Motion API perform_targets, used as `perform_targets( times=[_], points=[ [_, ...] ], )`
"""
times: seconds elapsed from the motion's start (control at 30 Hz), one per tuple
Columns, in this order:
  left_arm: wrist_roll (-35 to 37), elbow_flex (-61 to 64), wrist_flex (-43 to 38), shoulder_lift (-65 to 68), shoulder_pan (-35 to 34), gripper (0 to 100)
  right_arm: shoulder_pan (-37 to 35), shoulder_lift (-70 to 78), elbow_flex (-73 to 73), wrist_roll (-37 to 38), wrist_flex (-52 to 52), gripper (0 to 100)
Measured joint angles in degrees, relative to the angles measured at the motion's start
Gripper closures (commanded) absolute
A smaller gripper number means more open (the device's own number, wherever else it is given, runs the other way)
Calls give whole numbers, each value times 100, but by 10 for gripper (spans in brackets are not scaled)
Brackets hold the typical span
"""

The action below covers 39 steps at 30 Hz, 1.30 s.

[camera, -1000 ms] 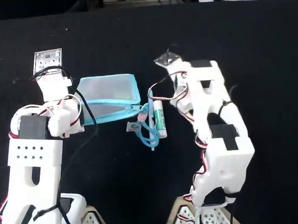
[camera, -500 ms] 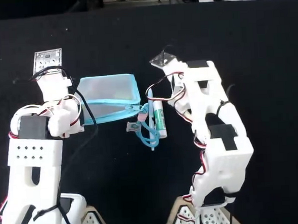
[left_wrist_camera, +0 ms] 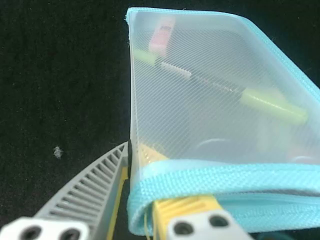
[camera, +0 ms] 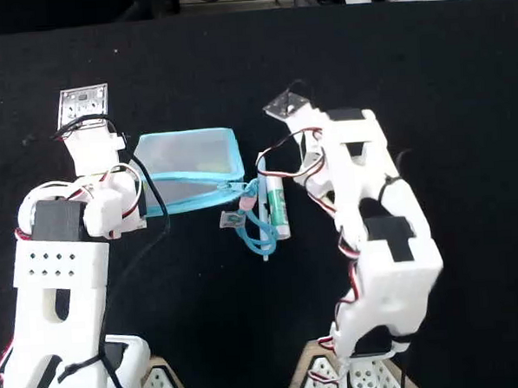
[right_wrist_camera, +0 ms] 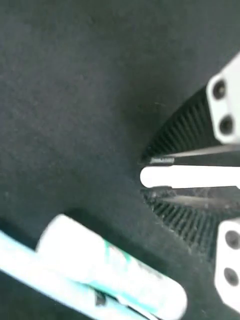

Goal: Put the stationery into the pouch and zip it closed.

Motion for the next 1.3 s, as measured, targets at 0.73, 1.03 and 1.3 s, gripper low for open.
perform_targets(
  times=[0.73,1.03,1.3],
  points=[
    [0,0,0,0,0,967,-1662,-5565,9,-1978,985,987],
    [0,35,0,-9,0,967,-2804,-6479,686,-1996,105,987],
    [0,35,0,-9,0,967,-3305,-7411,1732,-2004,-1459,987]
  ],
)
